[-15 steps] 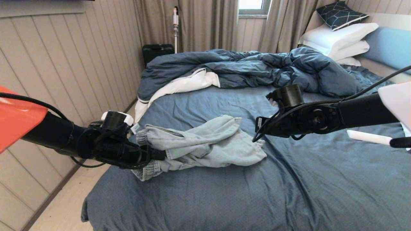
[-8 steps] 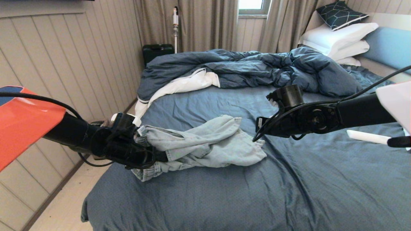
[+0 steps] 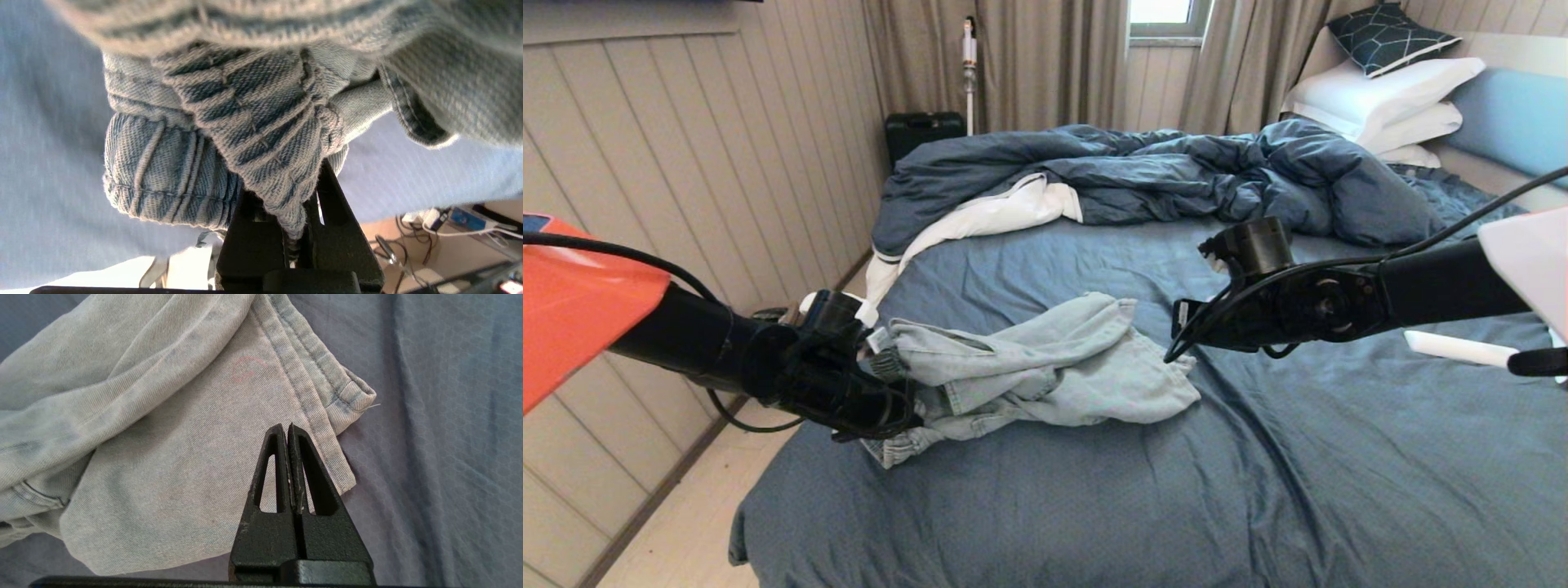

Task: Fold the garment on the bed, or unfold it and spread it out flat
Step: Fold the blue shorts

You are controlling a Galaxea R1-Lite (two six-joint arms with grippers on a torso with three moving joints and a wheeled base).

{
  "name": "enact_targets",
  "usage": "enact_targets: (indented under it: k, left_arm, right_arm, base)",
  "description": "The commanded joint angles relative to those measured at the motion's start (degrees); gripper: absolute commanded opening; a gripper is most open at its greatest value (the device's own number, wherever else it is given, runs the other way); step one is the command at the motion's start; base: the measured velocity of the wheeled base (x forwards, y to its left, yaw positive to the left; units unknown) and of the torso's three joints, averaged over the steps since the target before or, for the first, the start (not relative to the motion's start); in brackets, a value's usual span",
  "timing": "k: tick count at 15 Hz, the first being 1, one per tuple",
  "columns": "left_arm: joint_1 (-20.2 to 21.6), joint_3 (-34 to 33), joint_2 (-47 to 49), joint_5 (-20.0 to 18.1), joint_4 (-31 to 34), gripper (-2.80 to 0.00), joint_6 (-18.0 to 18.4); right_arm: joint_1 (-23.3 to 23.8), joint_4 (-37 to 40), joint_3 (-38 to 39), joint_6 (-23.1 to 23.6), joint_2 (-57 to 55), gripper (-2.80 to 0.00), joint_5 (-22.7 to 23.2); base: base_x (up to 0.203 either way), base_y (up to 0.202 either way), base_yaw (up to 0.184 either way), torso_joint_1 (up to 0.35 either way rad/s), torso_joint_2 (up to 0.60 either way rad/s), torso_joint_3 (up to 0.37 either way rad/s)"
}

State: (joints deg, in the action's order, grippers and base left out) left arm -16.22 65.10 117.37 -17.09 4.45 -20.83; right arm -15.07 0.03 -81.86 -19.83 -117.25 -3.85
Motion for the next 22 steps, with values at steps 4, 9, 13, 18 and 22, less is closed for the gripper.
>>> enact_targets:
  k: [4,9,13,18,22]
  left_arm:
    - [-2.5,-1.8,-5.7,-0.4,1.6,-2.80,-0.6]
    - [-7.8,-9.6,-11.0,-0.2,1.7,-2.80,-0.7]
    - [-9.0,-12.5,-11.6,-0.1,1.4,-2.80,-0.4]
    - [-8.9,-12.5,-9.9,0.4,-2.3,0.00,-0.6]
    - [-8.9,-13.7,-11.2,0.4,-3.2,0.00,-0.9]
  right_arm:
    - [0.0,0.1,0.3,-0.2,0.6,-2.80,0.0]
    - [-0.3,0.1,-0.2,0.1,0.9,-2.80,0.0]
    - [-0.8,0.5,-1.1,0.2,0.4,-2.80,0.0]
    - [-1.0,0.6,-0.9,0.1,0.1,-2.80,0.0]
    - [-1.1,0.6,-0.8,0.2,0.3,-2.80,0.0]
  base:
    - [0.000,0.000,0.000,0.000,0.00,0.000]
    - [0.000,0.000,0.000,0.000,0.00,0.000]
    - [0.000,0.000,0.000,0.000,0.00,0.000]
    - [0.000,0.000,0.000,0.000,0.00,0.000]
    - [0.000,0.000,0.000,0.000,0.00,0.000]
